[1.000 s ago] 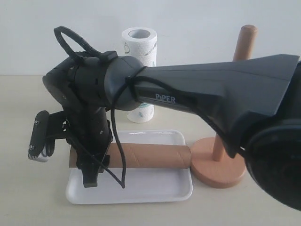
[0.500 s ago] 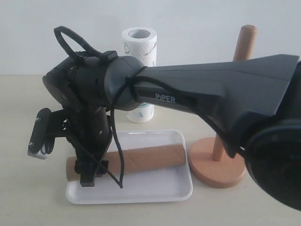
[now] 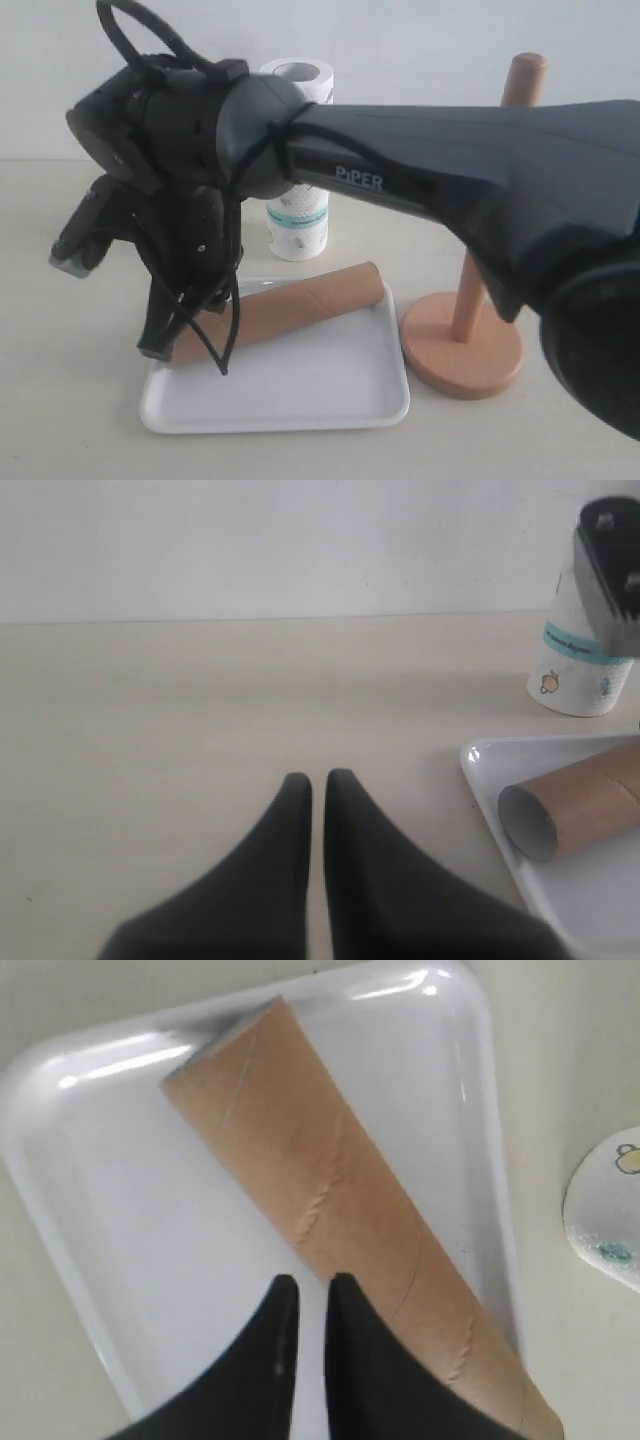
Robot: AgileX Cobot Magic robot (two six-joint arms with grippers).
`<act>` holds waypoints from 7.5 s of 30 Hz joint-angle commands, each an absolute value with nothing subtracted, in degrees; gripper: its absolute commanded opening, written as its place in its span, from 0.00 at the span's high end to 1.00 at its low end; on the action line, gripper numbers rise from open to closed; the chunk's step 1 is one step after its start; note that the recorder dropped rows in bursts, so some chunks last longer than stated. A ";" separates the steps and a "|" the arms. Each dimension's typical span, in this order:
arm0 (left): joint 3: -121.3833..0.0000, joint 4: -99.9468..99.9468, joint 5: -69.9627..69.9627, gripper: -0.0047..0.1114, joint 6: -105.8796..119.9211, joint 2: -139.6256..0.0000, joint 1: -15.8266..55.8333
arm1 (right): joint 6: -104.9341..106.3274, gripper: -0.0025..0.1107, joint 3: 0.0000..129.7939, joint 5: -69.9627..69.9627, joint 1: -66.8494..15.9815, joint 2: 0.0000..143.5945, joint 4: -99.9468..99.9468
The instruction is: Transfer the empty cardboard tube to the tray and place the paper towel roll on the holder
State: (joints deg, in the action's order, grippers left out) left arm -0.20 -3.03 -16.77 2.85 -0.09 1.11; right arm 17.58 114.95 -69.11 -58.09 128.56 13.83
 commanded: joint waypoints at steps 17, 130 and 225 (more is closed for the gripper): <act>0.00 -2.93 -16.75 0.92 3.04 0.00 1.27 | 7.94 0.98 93.74 -69.96 -70.43 81.56 -0.52; 0.00 -2.93 -16.75 0.92 3.04 0.00 1.27 | 1.14 0.98 0.00 -20.43 -1.17 0.00 -3.03; -62.25 45.97 65.94 0.01 -33.85 -120.96 11.60 | 1.14 0.98 0.00 -20.43 -1.17 0.00 -3.03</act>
